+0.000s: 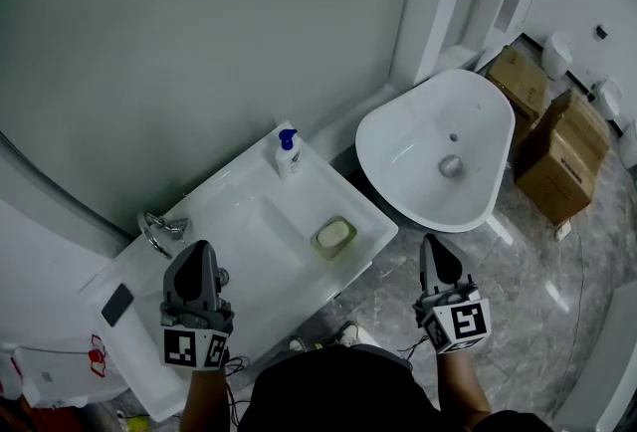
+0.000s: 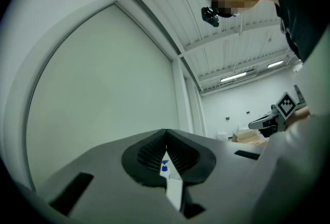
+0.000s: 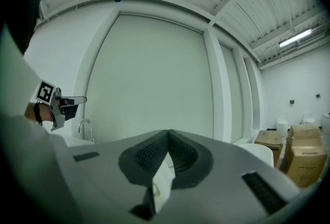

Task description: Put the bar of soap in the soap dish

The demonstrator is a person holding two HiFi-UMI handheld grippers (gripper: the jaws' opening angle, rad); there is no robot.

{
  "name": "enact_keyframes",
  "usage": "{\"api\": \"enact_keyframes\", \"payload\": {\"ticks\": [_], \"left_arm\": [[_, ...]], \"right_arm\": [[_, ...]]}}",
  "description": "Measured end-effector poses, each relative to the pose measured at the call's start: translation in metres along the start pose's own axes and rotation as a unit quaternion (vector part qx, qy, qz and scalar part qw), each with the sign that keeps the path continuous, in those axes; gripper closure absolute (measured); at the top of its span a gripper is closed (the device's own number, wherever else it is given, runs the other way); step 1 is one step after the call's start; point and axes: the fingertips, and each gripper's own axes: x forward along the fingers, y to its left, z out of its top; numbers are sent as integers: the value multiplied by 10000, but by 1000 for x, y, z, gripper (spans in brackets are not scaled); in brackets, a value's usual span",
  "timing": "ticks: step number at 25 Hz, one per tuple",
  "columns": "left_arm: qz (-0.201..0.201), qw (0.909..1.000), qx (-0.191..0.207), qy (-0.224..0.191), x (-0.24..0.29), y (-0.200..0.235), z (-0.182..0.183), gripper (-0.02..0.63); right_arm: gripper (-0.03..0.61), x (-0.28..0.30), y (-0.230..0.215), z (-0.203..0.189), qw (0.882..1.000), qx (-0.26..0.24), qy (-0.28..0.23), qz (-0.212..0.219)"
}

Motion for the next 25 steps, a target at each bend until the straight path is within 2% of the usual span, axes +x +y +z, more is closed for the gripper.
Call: {"api": "enact_keyframes", "payload": {"ticks": [11,25], "left_arm": [[-63,9999,-119,102,-17,-19,-9,594],[-192,9996,-149,161,-19,-31,-8,594]], "right_arm": [[565,13,25,4,9994,115,-6,338],[565,9,30,9,9992,-129,-78,357]]}}
